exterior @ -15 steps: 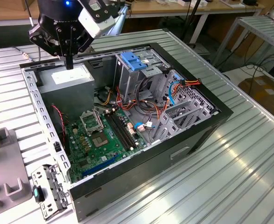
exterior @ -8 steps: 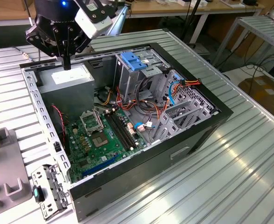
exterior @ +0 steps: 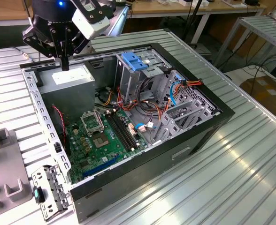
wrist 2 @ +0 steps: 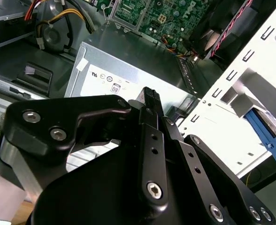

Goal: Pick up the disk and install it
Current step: 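Reach for the disk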

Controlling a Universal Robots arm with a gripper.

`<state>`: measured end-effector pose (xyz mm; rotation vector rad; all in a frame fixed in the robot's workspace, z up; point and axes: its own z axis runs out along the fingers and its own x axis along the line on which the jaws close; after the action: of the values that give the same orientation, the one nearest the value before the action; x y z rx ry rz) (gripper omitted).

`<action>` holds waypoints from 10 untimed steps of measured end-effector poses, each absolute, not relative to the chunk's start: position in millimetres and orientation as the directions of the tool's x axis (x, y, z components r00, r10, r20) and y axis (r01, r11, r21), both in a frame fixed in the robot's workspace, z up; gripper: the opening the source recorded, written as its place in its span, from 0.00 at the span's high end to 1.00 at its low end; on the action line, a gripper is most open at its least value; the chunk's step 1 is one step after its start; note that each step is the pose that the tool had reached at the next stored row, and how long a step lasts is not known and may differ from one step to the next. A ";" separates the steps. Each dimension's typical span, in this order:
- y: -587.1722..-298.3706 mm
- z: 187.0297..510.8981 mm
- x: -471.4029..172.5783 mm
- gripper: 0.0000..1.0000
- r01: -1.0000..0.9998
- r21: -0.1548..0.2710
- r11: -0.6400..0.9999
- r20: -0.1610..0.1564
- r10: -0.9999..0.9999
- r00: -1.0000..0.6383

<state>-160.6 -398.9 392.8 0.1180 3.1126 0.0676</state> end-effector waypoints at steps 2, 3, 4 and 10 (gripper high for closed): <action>-398.9 392.8 -161.6 0.89 0.075 0.044 0.996 -0.024 0.076 -0.997; -398.9 392.8 -162.0 0.89 0.075 0.044 0.996 -0.024 0.076 -0.997; -398.9 392.8 -162.4 0.89 0.075 0.044 0.996 -0.024 0.076 -0.997; -398.9 392.7 -165.2 0.89 0.075 0.044 0.996 -0.024 0.076 -0.997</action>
<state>-165.2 -398.9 392.7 0.1179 3.1128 0.0676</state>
